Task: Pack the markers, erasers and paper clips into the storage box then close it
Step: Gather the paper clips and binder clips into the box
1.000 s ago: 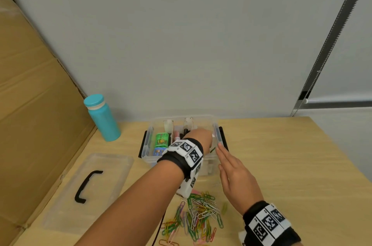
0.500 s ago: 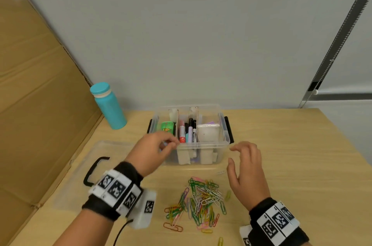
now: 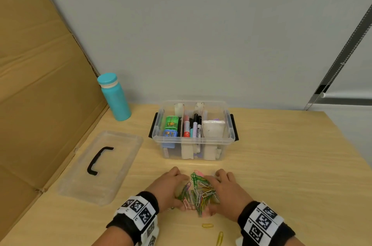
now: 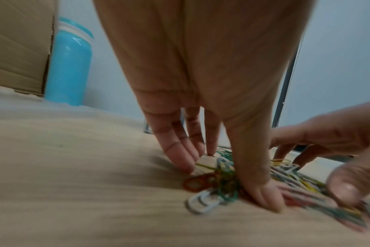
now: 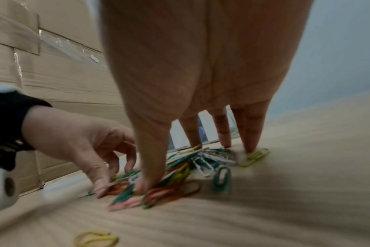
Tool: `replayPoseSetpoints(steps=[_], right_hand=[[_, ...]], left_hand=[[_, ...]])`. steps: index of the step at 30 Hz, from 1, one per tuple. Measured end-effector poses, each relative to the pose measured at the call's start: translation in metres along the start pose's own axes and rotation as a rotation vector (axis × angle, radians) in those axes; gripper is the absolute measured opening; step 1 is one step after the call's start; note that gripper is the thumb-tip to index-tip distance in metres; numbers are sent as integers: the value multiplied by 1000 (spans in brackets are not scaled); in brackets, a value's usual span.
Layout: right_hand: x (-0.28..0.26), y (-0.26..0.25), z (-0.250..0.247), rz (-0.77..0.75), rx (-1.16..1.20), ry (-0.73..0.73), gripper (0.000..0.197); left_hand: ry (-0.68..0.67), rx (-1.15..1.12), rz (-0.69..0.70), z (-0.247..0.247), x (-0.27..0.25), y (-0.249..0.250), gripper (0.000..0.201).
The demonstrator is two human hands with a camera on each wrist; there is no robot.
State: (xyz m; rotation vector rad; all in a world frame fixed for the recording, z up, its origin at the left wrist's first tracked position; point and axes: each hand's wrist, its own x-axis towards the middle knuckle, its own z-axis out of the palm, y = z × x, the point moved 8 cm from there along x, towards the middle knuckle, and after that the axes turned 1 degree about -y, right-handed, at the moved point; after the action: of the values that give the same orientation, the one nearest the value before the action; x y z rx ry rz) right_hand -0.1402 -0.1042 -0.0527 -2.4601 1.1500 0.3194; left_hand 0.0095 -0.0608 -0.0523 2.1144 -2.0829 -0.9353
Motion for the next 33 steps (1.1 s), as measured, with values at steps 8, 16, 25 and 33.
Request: replayPoseSetpoints(steps=[8,16,25,33], right_hand=[[5,-5,-4,11,192,122,22],[-1,14,-20,30,323,192,22],[-33,19,-106,-31,513,433,24],[-34,14,-194,-69,564,588,15]], left_hand=[[137,84,27,-10,2,16,32],[182,111,18,-14,-1,10,26],[380,-43,57,-39,-16,2,24],[408,-75,67,-48,-23,0,25]])
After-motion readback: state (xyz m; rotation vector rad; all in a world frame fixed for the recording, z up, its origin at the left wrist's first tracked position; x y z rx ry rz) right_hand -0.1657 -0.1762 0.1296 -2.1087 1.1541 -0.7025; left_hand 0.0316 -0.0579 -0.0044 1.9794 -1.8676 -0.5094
